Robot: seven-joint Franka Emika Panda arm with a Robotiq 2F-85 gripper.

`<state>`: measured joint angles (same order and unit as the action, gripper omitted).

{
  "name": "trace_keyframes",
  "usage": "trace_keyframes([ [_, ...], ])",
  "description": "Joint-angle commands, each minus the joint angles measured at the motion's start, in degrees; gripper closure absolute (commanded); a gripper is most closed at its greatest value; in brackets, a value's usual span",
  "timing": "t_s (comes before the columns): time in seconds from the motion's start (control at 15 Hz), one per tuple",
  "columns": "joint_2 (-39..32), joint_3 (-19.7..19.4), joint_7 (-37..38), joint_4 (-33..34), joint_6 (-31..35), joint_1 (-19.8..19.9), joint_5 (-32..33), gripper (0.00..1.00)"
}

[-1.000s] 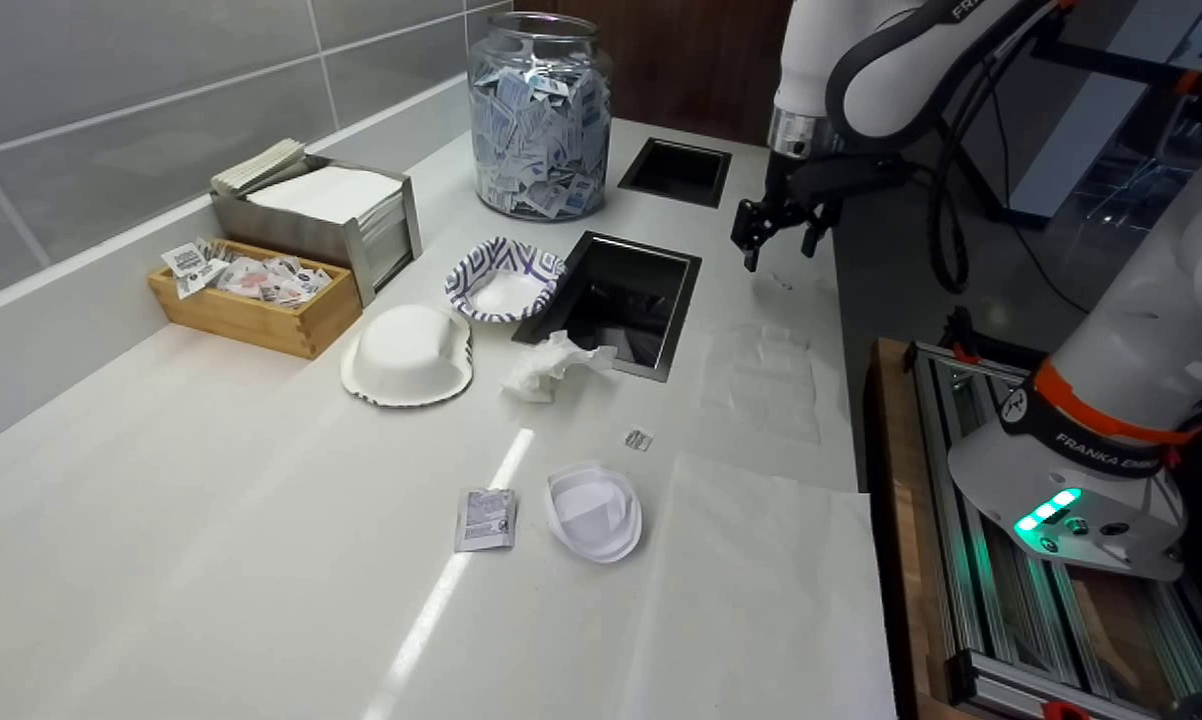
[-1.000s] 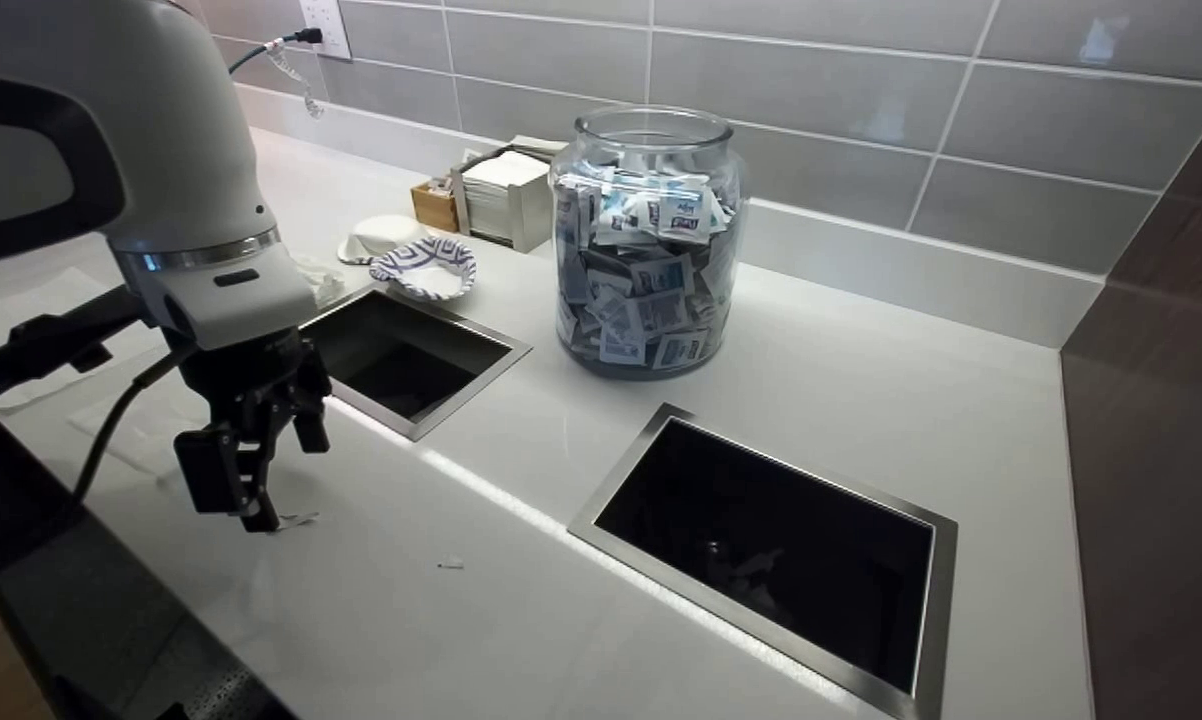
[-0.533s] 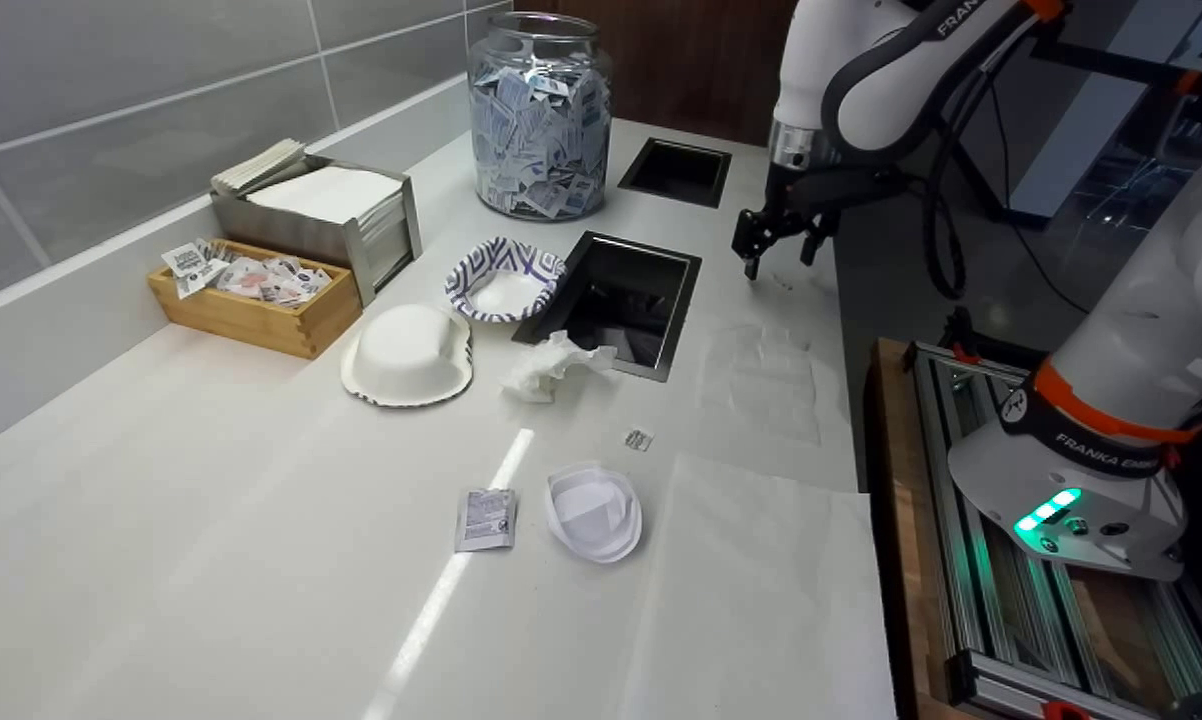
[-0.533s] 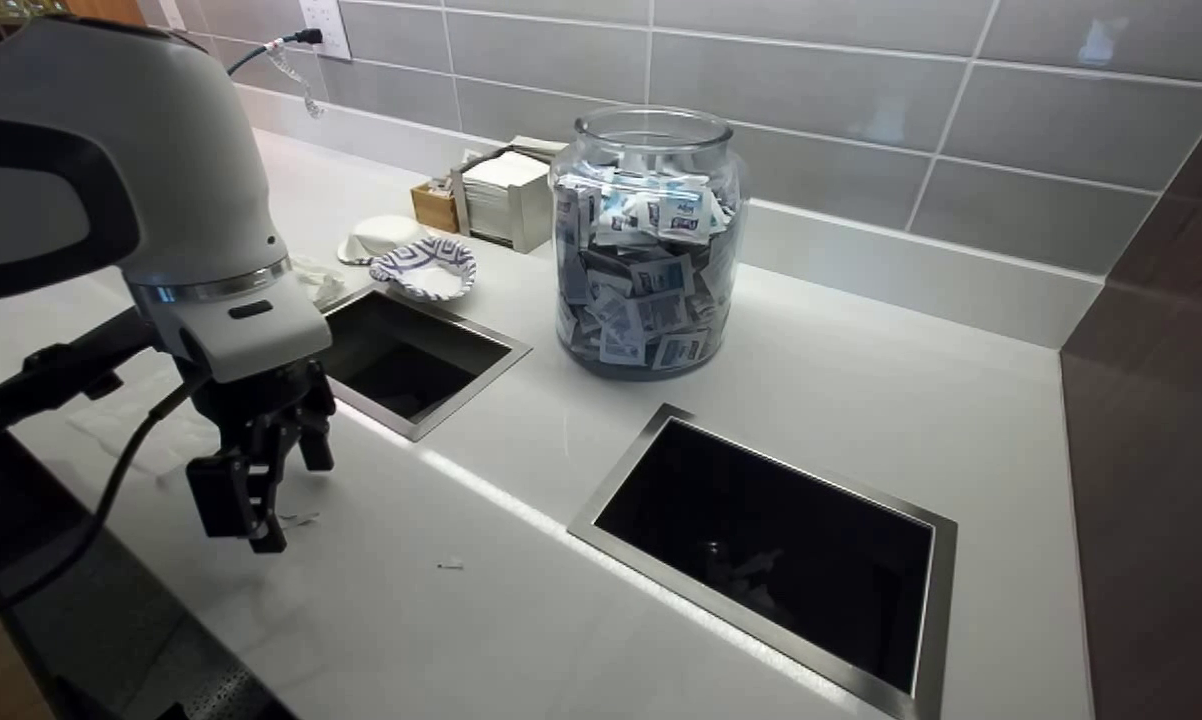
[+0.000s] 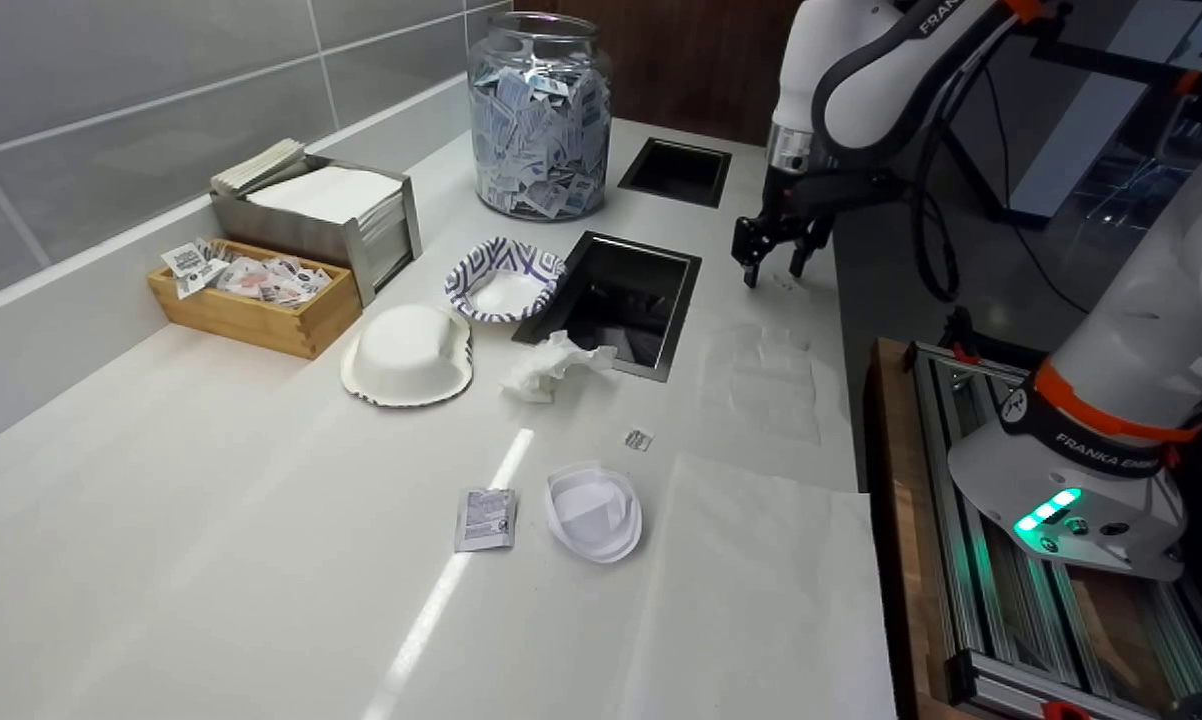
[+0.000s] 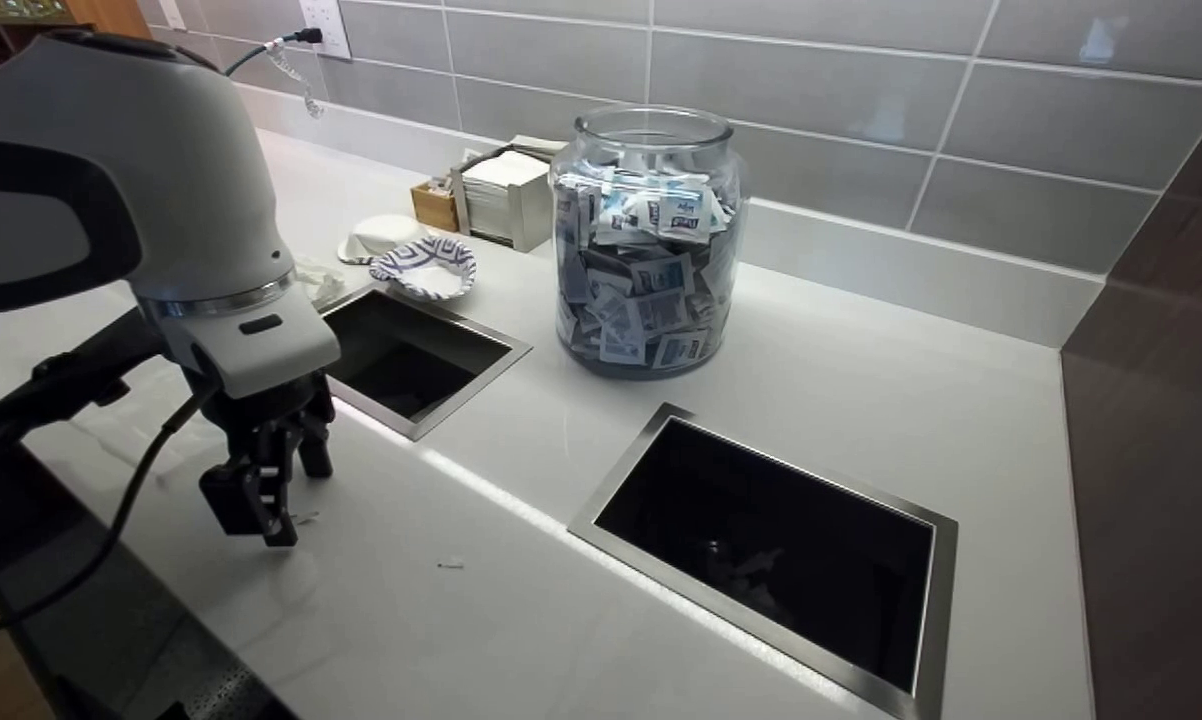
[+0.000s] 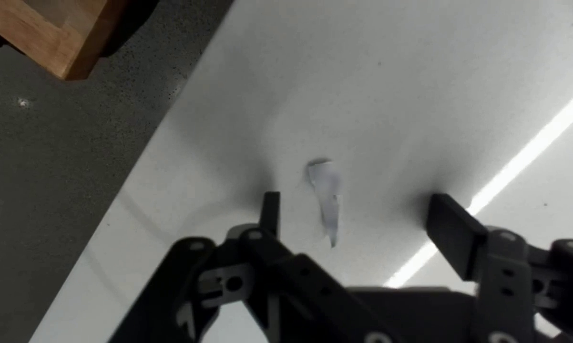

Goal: Pick up the small white paper to the right of the serviette on the kitchen counter and put it in the left bin

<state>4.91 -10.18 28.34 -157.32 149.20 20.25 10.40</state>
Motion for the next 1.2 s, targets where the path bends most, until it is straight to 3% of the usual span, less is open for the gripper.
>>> trace_keyframes([
  [0.0,-0.9,-1.4,-3.3,0.2,1.2,-1.4,-3.6,0.54],
  [0.4,0.1,-1.4,-3.5,-0.9,2.2,-1.9,-4.6,0.97],
  [0.67,0.0,-1.6,-3.6,-0.6,2.6,-2.0,-5.0,1.00],
  [0.73,0.1,-1.6,-4.1,-0.6,2.5,-2.2,-5.0,0.95],
  [0.8,0.4,-1.5,-3.9,-0.6,2.4,-2.1,-4.4,0.71],
  [0.93,0.9,-1.6,-4.2,-0.6,2.4,-2.0,-4.1,0.70],
  [1.13,1.2,-1.6,-4.6,-0.7,2.0,-2.0,-3.8,0.47],
])
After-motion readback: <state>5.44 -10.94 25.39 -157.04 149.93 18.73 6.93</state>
